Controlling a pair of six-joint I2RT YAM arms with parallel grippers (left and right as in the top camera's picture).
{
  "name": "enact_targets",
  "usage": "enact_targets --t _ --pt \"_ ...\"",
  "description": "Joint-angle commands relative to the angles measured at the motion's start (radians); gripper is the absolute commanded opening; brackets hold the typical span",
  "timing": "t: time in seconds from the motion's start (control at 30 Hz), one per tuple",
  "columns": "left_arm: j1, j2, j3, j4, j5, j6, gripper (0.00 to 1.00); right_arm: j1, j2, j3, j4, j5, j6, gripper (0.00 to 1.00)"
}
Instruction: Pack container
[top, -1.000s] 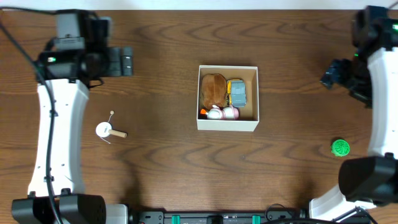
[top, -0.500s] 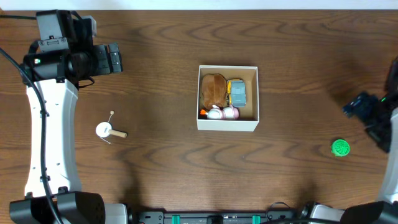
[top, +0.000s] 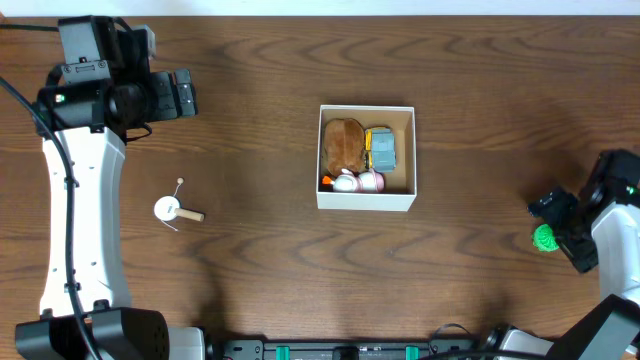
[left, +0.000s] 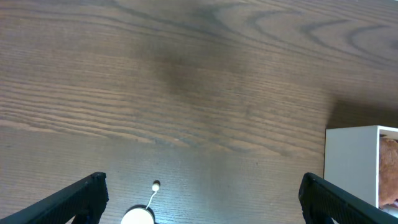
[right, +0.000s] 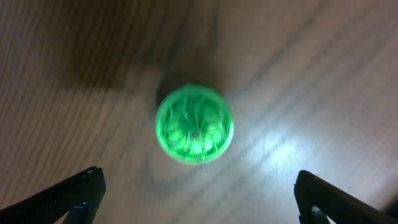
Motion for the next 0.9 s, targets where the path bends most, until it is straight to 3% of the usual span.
enact_targets --t 0.0,0.2,0.87 --pt "0.003 0.002 0.01 0.004 0.01 -0.008 0.98 -0.021 -0.013 -0.058 0.062 -0.006 -0.072 0.99" --pt "0.003 0.002 0.01 0.004 0.01 -0.008 0.98 -0.028 0.01 -0.15 0.188 -0.007 -0.082 0.99" --pt "0.003 0.002 0.01 0.004 0.01 -0.009 0.98 -0.028 0.167 -0.152 0.29 -0.006 -0.105 0.97"
